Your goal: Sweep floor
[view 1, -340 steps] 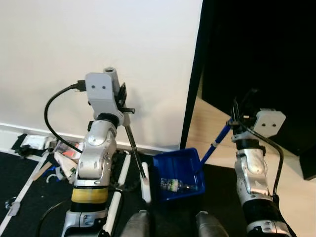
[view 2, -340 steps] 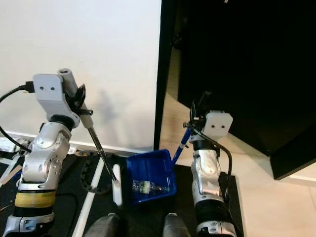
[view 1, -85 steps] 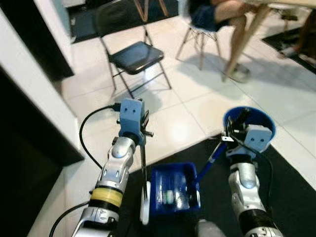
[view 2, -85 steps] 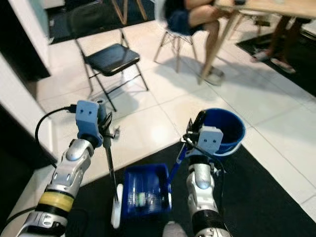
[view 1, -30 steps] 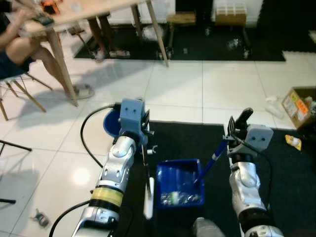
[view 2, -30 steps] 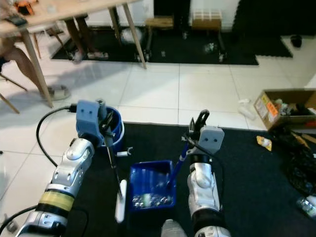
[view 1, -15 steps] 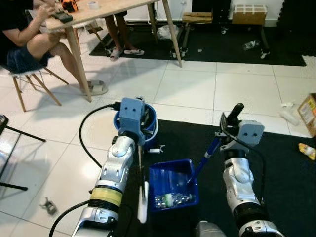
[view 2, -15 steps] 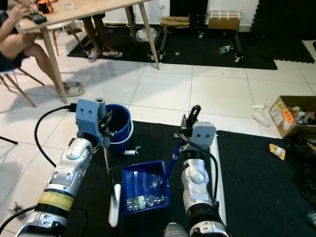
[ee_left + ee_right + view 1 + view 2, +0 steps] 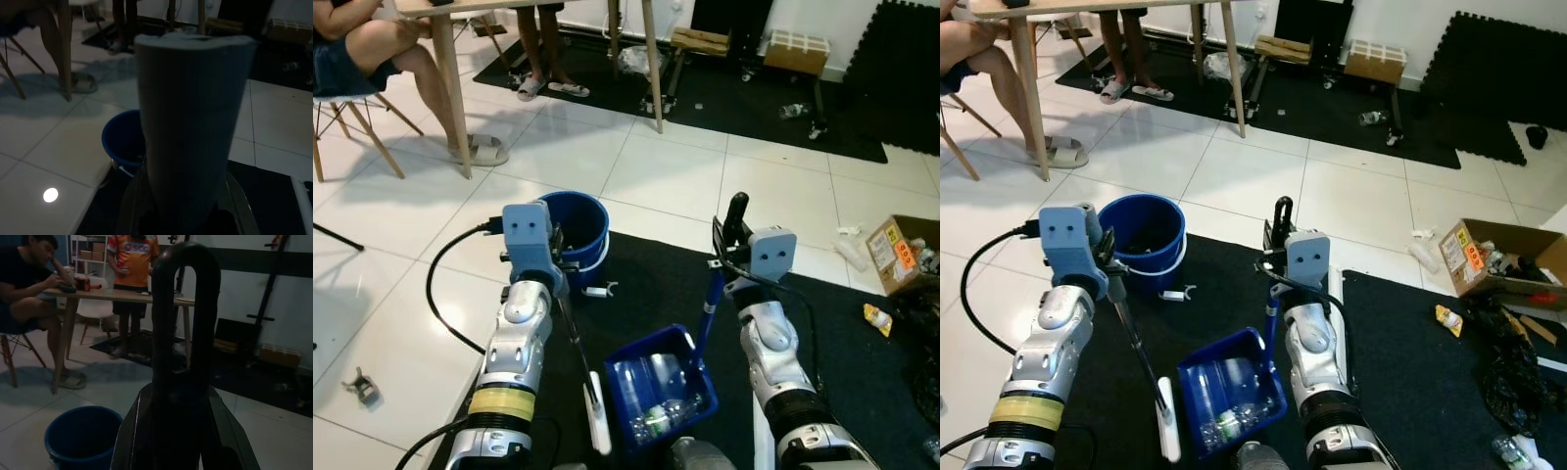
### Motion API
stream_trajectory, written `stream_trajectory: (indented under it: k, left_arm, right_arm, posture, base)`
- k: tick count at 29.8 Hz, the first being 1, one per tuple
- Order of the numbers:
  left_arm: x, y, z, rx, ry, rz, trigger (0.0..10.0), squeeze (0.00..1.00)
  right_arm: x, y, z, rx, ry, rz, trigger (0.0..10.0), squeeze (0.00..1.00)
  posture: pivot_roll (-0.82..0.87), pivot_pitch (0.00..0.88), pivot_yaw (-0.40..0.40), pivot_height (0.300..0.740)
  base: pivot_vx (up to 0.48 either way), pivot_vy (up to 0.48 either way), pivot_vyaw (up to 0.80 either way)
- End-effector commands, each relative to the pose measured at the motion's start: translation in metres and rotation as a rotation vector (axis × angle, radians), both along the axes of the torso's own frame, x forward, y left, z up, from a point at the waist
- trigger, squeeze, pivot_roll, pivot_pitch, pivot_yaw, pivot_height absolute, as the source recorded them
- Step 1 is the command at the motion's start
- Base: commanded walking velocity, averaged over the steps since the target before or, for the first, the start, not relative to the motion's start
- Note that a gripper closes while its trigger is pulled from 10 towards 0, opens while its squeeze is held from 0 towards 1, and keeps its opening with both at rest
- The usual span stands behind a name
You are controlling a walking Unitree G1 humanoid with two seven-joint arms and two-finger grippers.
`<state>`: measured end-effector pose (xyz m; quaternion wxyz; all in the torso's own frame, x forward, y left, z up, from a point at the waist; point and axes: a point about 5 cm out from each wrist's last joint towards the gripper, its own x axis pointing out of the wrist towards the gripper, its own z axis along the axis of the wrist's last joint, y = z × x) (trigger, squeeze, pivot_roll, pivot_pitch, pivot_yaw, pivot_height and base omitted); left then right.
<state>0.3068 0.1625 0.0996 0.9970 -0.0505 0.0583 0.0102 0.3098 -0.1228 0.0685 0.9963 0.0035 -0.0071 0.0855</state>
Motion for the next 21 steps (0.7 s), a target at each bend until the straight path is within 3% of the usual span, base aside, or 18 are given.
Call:
stream_trajectory:
  k: [1, 9, 11, 13, 21]
  left_arm:
    - [0.000, -0.007, 0.005, -0.042, -0.017, -0.021, 10.0, 0.00]
    - [0.005, -0.009, 0.023, 0.020, -0.092, -0.069, 10.0, 0.00]
    - [0.009, -0.009, 0.034, 0.045, -0.124, -0.094, 10.0, 0.00]
    - [0.014, -0.006, 0.057, 0.093, -0.172, -0.148, 10.0, 0.00]
    - [0.014, 0.003, 0.061, 0.096, -0.184, -0.159, 10.0, 0.00]
  right_arm:
    - [0.004, 0.002, 0.007, -0.005, -0.031, 0.010, 10.0, 0.00]
    - [0.007, -0.013, 0.027, 0.058, -0.104, -0.081, 10.0, 0.00]
    - [0.009, -0.022, 0.035, 0.064, -0.133, -0.117, 10.0, 0.00]
    - [0.008, -0.046, 0.045, 0.010, -0.180, -0.167, 10.0, 0.00]
    - [0.001, -0.068, 0.040, -0.039, -0.171, -0.204, 10.0, 0.00]
  posture:
    - [0.08, 0.009, -0.059, 0.740]
    - [0.06, 0.000, -0.033, 0.740]
    - [0.05, 0.000, -0.026, 0.740]
    - [0.05, 0.000, -0.015, 0.740]
    - [0.04, 0.000, -0.005, 0.740]
  base:
    - [0.000, 0.000, 0.00]
    - [0.000, 0.000, 0.00]
    - [0.000, 0.000, 0.00]
    - [0.000, 0.000, 0.00]
    - [0.000, 0.000, 0.00]
